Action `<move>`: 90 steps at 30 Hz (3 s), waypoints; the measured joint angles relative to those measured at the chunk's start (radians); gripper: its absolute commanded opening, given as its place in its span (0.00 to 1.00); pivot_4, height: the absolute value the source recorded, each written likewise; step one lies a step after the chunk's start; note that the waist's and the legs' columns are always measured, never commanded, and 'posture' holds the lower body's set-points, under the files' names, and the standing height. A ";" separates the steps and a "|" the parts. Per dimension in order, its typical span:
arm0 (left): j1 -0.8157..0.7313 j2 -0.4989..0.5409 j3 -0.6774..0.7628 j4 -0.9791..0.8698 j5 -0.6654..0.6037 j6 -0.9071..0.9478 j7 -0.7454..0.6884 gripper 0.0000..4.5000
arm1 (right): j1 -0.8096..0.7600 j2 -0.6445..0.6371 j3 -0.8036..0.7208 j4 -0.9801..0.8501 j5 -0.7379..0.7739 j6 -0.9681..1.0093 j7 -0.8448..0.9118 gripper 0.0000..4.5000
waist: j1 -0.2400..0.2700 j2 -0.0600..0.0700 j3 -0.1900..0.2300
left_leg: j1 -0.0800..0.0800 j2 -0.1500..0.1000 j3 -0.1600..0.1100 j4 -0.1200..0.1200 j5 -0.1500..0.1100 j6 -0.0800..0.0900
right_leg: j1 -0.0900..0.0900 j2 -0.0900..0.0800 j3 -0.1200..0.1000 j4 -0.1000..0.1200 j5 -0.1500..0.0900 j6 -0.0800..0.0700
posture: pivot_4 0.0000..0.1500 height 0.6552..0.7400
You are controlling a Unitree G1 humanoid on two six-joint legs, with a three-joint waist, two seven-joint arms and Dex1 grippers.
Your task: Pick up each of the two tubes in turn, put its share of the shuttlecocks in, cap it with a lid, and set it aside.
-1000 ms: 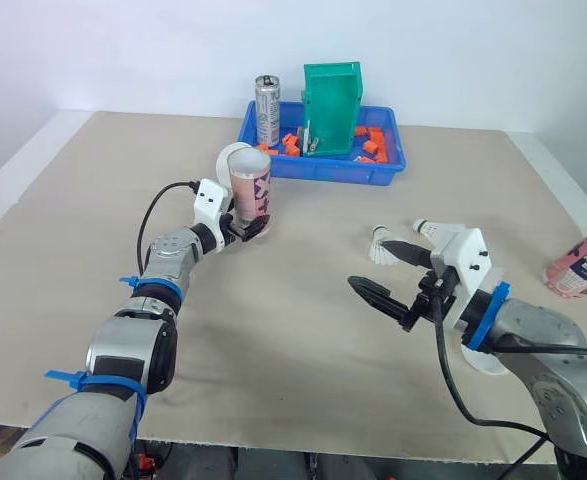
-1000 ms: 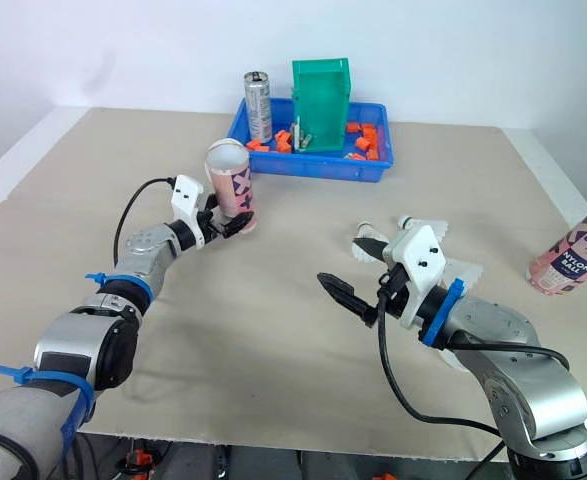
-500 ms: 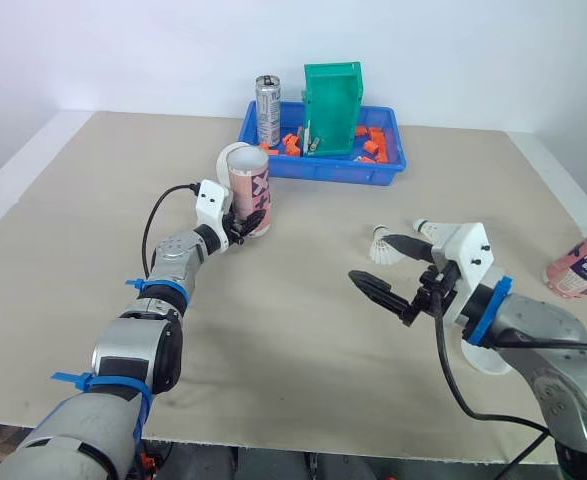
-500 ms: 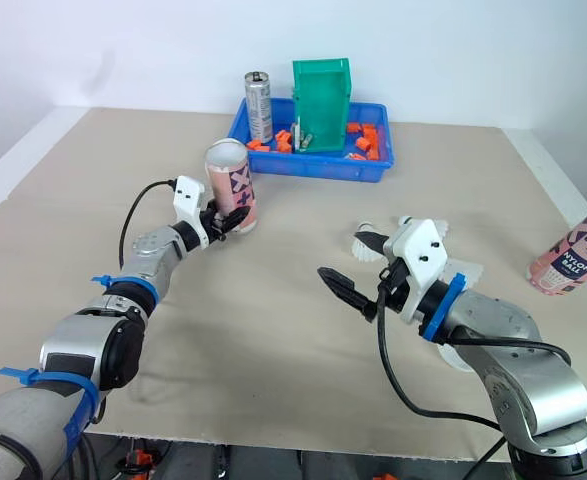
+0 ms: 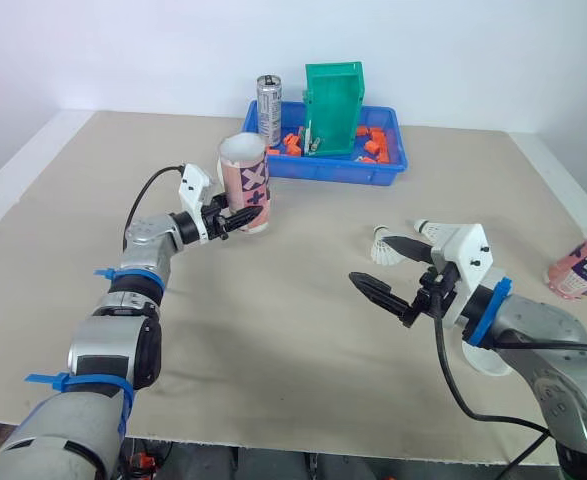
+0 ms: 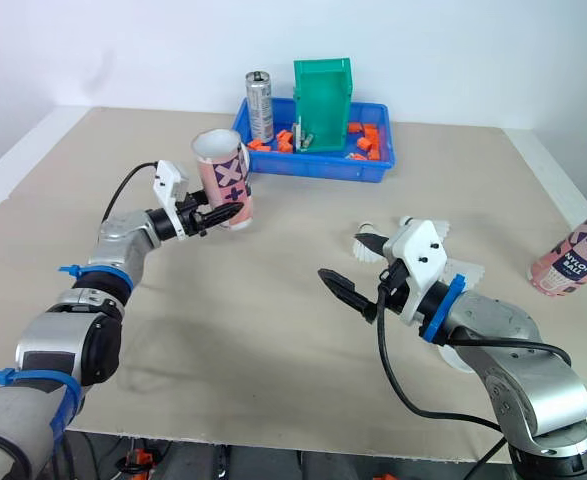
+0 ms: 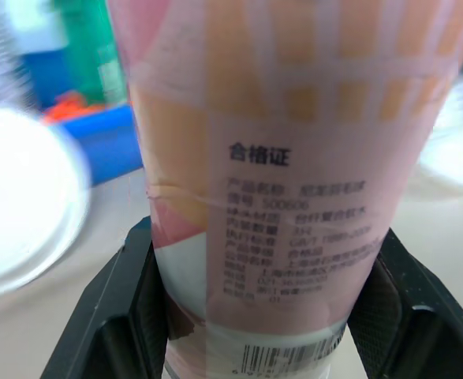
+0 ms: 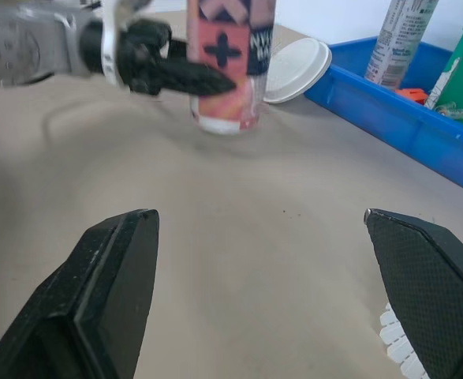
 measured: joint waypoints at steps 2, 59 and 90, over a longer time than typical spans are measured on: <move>0.030 0.031 -0.016 -0.108 -0.038 0.104 -0.138 0.62 | -0.002 0.000 0.004 0.000 0.000 0.000 0.001 1.00 | -0.001 0.000 0.000 | 0.000 0.000 0.000 0.000 0.000 0.000 | 0.000 0.000 0.000 0.001 0.000 -0.001 | 1.00 0.95; 0.373 0.649 -0.530 -0.933 -0.176 0.233 -0.452 0.61 | -0.311 0.304 0.189 0.768 -0.518 -0.338 -0.261 0.01 | -0.001 0.003 0.000 | 0.001 0.005 0.001 -0.002 0.002 0.003 | -0.001 0.004 -0.002 0.003 -0.001 -0.007 | 1.00 0.95; 0.305 0.571 -0.594 -0.810 -0.206 0.250 -0.464 0.61 | -0.717 0.039 0.617 0.354 -0.404 -0.363 0.671 0.49 | 0.004 0.009 -0.002 | 0.006 0.004 0.003 0.000 0.002 0.004 | 0.001 0.001 -0.002 0.004 -0.003 -0.011 | 1.00 0.95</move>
